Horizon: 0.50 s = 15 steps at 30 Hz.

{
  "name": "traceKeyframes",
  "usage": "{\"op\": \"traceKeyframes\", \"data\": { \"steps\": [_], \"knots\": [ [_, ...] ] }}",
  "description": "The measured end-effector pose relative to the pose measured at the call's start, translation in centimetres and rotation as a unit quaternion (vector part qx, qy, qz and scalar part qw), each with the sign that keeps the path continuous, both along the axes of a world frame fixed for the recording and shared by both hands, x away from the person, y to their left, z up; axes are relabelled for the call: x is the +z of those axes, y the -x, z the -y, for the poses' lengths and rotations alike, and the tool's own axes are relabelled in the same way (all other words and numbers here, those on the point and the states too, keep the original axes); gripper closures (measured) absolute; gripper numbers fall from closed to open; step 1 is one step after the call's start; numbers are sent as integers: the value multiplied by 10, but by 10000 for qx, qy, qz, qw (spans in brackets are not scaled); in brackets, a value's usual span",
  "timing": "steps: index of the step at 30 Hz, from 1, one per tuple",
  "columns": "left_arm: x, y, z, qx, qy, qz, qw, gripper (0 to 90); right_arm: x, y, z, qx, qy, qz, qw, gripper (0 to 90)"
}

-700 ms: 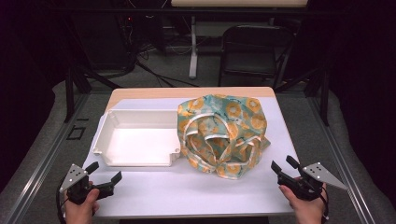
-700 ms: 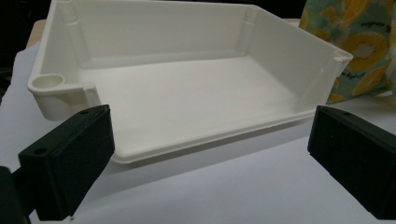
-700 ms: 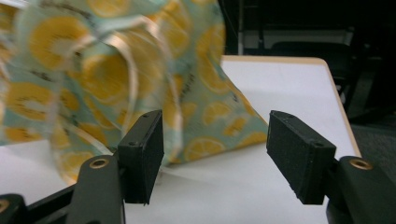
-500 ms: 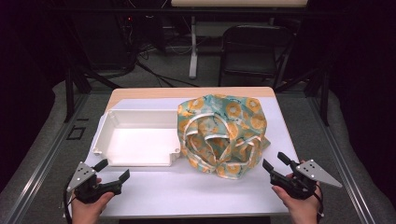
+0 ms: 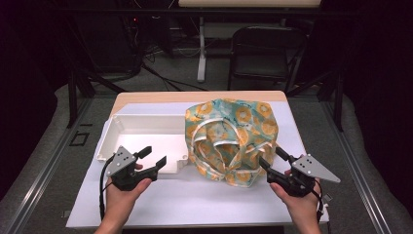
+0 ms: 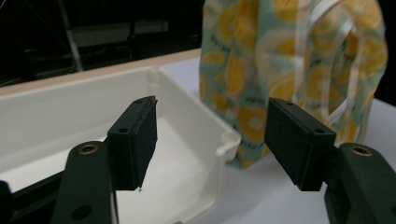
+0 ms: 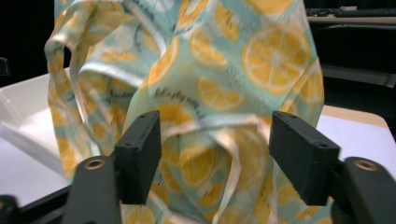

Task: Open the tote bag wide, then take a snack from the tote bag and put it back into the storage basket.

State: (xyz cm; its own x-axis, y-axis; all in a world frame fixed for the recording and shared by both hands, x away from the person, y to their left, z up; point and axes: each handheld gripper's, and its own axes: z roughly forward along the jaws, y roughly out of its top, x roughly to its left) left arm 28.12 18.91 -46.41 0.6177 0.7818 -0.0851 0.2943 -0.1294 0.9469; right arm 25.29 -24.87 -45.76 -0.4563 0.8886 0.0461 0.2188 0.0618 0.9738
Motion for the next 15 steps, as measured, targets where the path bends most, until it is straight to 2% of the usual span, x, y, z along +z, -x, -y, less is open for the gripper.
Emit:
{"op": "traceKeyframes", "data": {
  "steps": [4,8,12,15],
  "knots": [
    [14,-10,19,-187,-11,199,9996,380,7,-8,-3,43,-11,26,10000,296],
    [20,-17,34,-399,65,258,9988,399,8,-14,-10,176,-37,25,9998,315],
    [22,-21,47,-565,109,262,9980,404,5,-12,-19,421,-121,37,9990,305],
    [22,-22,55,-722,147,288,9969,416,3,-9,-30,805,-242,-86,9964,277]
  ]
}}
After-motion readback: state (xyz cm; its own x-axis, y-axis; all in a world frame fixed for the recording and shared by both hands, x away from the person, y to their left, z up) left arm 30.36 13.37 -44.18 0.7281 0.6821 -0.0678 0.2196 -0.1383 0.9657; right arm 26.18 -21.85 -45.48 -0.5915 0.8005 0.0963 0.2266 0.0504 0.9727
